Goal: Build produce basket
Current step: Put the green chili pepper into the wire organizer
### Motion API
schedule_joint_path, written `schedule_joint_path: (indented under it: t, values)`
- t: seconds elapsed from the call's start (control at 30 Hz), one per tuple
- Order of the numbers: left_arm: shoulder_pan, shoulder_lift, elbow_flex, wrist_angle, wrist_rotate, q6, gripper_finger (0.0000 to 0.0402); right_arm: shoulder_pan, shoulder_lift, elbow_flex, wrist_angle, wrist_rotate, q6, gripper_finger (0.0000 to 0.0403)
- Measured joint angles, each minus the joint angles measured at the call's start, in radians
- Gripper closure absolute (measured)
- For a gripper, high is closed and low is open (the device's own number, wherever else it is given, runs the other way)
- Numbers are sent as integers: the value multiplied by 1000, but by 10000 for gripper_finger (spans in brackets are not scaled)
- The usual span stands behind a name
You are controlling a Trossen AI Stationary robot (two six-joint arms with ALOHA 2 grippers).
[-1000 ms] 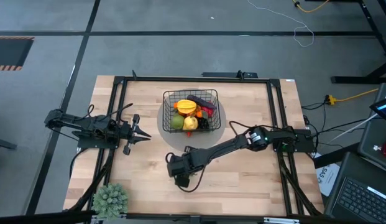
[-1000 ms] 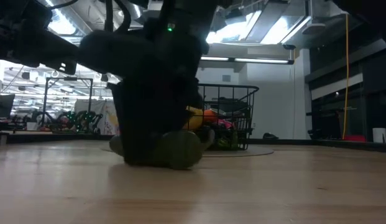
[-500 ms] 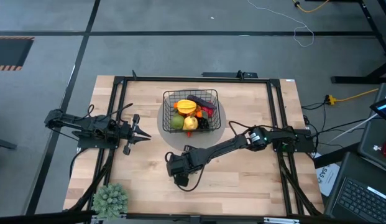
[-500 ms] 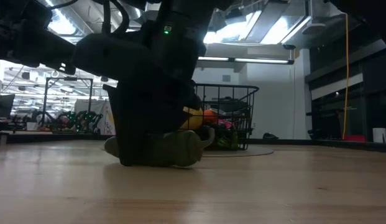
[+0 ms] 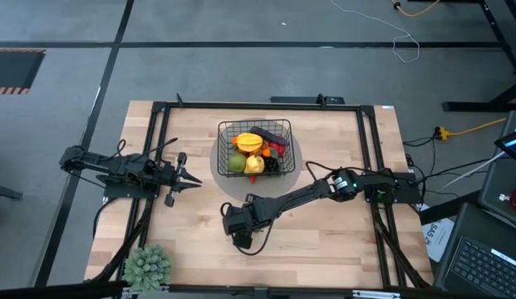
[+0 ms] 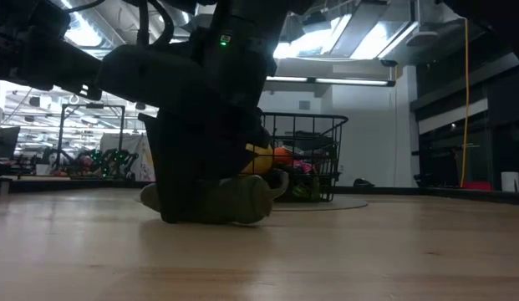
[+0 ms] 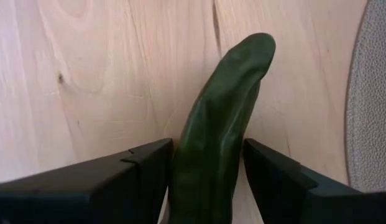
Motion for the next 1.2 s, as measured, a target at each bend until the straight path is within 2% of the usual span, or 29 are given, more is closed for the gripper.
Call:
schedule_joint_path:
  t: [0.2, 0.47, 0.7, 0.93, 1.2]
  values:
    - [0, 0, 0, 0, 0, 0, 360, 0, 0, 0, 2, -2, -2, 219]
    - [0, 0, 0, 0, 0, 0, 360, 0, 0, 0, 2, 0, -2, 297]
    - [0, 0, 0, 0, 0, 0, 360, 0, -2, -1, -3, -8, -101, 360]
    - [0, 0, 0, 0, 0, 0, 360, -1, -15, 7, -32, -9, -134, 361]
    - [0, 0, 0, 0, 0, 0, 360, 1, -19, 188, -333, -16, -199, 360]
